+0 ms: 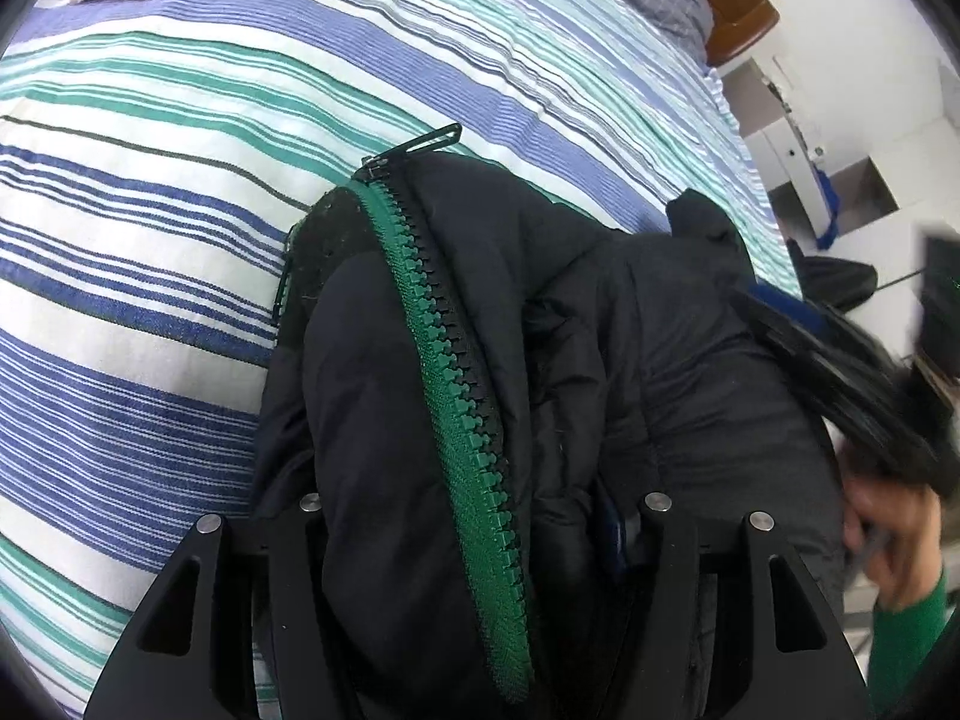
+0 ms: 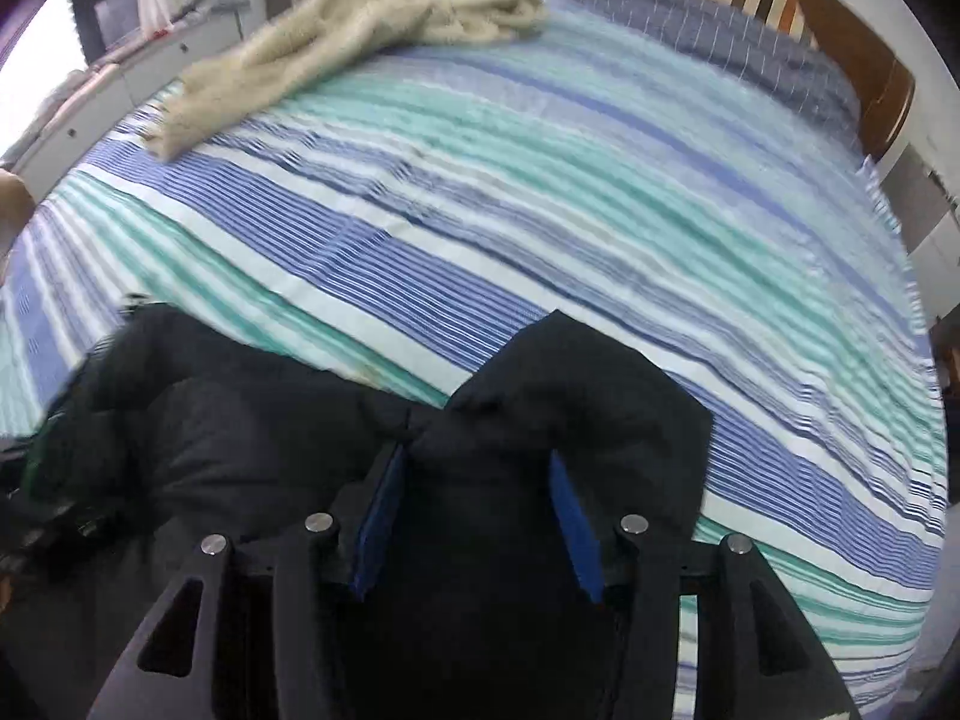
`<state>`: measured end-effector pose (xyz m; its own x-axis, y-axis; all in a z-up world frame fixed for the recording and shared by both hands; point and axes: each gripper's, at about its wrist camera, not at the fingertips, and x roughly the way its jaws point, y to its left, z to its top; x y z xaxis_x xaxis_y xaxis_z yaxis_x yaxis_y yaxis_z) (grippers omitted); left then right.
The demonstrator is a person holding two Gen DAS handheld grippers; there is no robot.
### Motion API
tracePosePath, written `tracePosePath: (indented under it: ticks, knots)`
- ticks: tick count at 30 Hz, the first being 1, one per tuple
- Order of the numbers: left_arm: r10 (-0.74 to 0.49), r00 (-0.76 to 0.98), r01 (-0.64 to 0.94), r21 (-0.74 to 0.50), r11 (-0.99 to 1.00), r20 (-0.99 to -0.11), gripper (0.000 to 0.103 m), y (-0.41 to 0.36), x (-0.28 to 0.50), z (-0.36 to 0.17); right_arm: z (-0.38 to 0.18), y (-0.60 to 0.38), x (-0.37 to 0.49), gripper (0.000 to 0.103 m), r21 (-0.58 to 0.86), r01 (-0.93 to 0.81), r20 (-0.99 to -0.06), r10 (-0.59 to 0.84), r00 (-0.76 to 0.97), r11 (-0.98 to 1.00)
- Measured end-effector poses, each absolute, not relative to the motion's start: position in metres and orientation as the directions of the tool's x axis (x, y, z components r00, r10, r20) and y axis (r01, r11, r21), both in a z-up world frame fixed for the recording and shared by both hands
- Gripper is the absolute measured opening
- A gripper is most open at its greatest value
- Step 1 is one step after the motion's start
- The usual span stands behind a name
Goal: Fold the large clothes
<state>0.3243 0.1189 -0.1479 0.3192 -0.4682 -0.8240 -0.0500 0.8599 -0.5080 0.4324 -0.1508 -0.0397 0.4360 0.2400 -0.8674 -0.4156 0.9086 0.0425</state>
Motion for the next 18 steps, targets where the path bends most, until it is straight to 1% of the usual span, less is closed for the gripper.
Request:
tracePosePath:
  ticks: [2, 5, 8, 9, 11, 13, 15, 18]
  knots:
    - [-0.477, 0.321, -0.052, -0.518, 0.854, -0.818, 0.061, 0.121, 0.324, -0.149, -0.013, -0.164, 0.393, 0.051, 0.151, -0.459, -0.819, 0.371, 0.438, 0.875]
    - [-0.476, 0.325, -0.048, -0.517, 0.854, -0.817, 0.061, 0.121, 0.322, -0.149, 0.018, -0.178, 0.312, 0.051, 0.223, -0.54, -0.743, 0.501, 0.445, 0.811]
    - [-0.477, 0.332, -0.046, -0.519, 0.853, -0.814, 0.061, 0.12, 0.321, -0.148, 0.021, -0.187, 0.243, 0.051, 0.28, -0.58, -0.681, 0.584, 0.443, 0.765]
    - [-0.481, 0.333, -0.045, -0.523, 0.851, -0.811, 0.061, 0.121, 0.319, -0.148, 0.012, -0.186, 0.226, 0.051, 0.286, -0.58, -0.691, 0.584, 0.426, 0.762]
    - [-0.483, 0.336, -0.031, -0.522, 0.853, -0.809, 0.065, 0.117, 0.317, -0.146, -0.016, -0.182, 0.208, 0.051, 0.231, -0.559, -0.715, 0.529, 0.457, 0.796]
    - [-0.468, 0.343, -0.029, -0.507, 0.861, -0.814, 0.066, 0.113, 0.316, -0.144, -0.044, -0.183, 0.209, 0.05, 0.28, -0.504, -0.722, 0.525, 0.451, 0.817]
    - [-0.456, 0.353, -0.037, -0.499, 0.866, -0.817, 0.067, 0.11, 0.317, -0.144, -0.066, -0.18, 0.215, 0.049, 0.285, -0.488, -0.712, 0.523, 0.469, 0.825]
    - [-0.445, 0.357, -0.044, -0.491, 0.87, -0.822, 0.067, 0.108, 0.318, -0.145, -0.078, -0.171, 0.214, 0.049, 0.205, -0.501, -0.708, 0.481, 0.518, 0.841]
